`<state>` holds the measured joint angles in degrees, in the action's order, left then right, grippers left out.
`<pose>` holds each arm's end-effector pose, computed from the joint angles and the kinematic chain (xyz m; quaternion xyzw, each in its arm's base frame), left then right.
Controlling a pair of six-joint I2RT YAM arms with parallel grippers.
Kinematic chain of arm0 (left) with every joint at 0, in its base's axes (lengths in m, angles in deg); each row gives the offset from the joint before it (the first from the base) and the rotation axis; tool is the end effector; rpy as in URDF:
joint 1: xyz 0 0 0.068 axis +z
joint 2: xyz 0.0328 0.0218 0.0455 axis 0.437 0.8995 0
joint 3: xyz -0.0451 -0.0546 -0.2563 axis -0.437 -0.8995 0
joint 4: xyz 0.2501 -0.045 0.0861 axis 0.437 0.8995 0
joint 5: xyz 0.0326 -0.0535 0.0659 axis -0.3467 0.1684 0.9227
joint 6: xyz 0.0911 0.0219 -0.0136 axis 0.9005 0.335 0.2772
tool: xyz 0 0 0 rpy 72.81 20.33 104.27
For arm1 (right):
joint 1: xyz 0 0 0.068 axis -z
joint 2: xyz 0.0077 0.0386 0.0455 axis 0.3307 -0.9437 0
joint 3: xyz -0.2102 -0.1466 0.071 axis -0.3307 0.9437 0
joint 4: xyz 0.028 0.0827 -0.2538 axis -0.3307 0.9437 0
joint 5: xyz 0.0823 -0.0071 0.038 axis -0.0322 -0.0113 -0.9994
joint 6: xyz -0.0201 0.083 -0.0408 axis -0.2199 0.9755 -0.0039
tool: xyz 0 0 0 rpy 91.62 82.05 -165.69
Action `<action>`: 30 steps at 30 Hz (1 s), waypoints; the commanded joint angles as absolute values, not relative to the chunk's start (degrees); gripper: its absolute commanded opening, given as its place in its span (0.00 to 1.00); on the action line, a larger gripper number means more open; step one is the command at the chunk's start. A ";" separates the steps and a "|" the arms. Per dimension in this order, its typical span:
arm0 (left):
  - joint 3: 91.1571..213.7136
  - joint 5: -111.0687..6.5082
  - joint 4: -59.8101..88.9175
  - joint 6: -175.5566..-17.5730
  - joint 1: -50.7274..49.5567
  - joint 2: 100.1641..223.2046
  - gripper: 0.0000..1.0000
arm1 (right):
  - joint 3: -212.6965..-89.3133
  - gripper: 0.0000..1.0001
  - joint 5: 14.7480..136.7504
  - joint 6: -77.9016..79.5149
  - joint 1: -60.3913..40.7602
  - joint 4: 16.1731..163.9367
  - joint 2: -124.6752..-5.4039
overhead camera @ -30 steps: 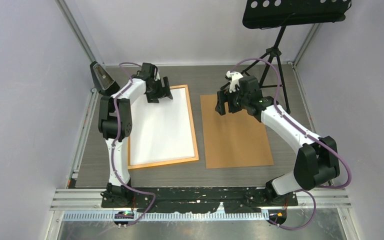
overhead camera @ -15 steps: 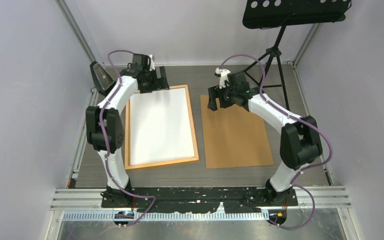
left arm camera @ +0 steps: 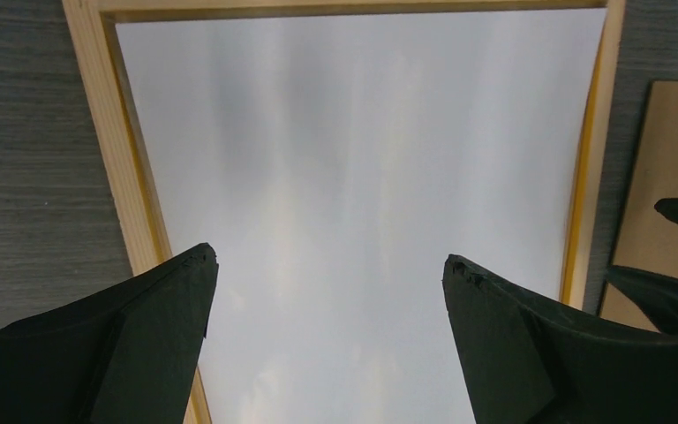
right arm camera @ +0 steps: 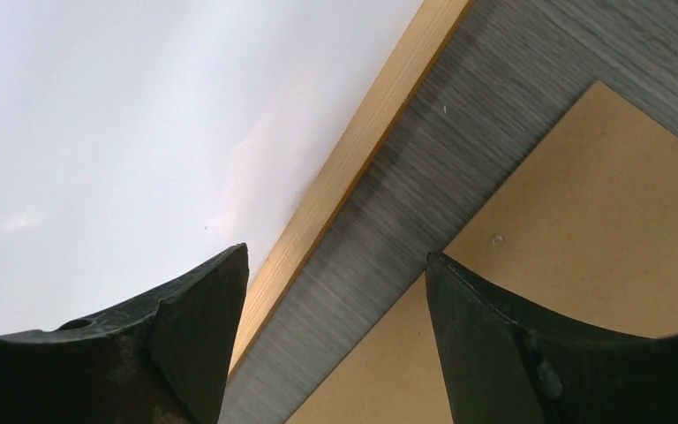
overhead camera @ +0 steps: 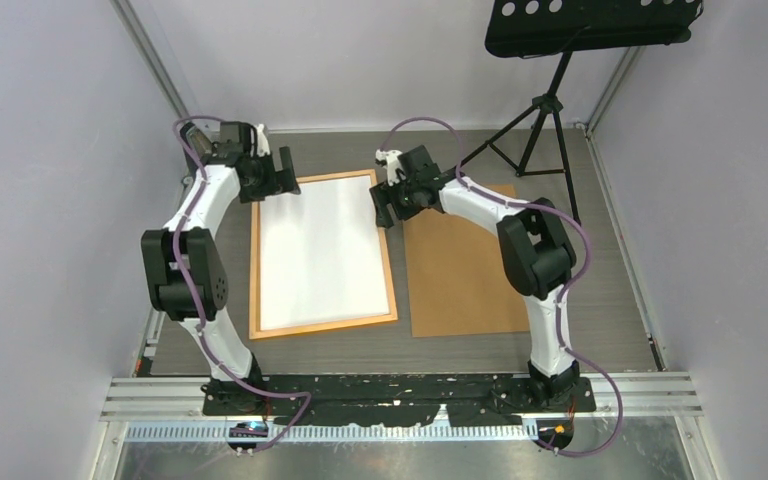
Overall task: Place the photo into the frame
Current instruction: Adjust the photo frame at the center of the board.
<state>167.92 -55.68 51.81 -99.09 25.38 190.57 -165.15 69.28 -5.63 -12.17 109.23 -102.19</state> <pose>0.4398 -0.0213 0.2236 -0.0780 0.9374 -0.1368 0.3107 0.4127 0.2771 0.1553 -0.2908 0.8815 0.2074 0.3088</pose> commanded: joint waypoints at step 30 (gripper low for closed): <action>161.47 -51.45 62.92 -79.29 33.27 185.27 0.95 | -165.97 0.15 63.52 -10.82 -10.87 115.06 -104.82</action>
<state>161.15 -51.70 61.61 -81.94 32.79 187.79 -167.14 63.21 -3.88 -11.78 110.43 -108.75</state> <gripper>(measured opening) 0.947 0.323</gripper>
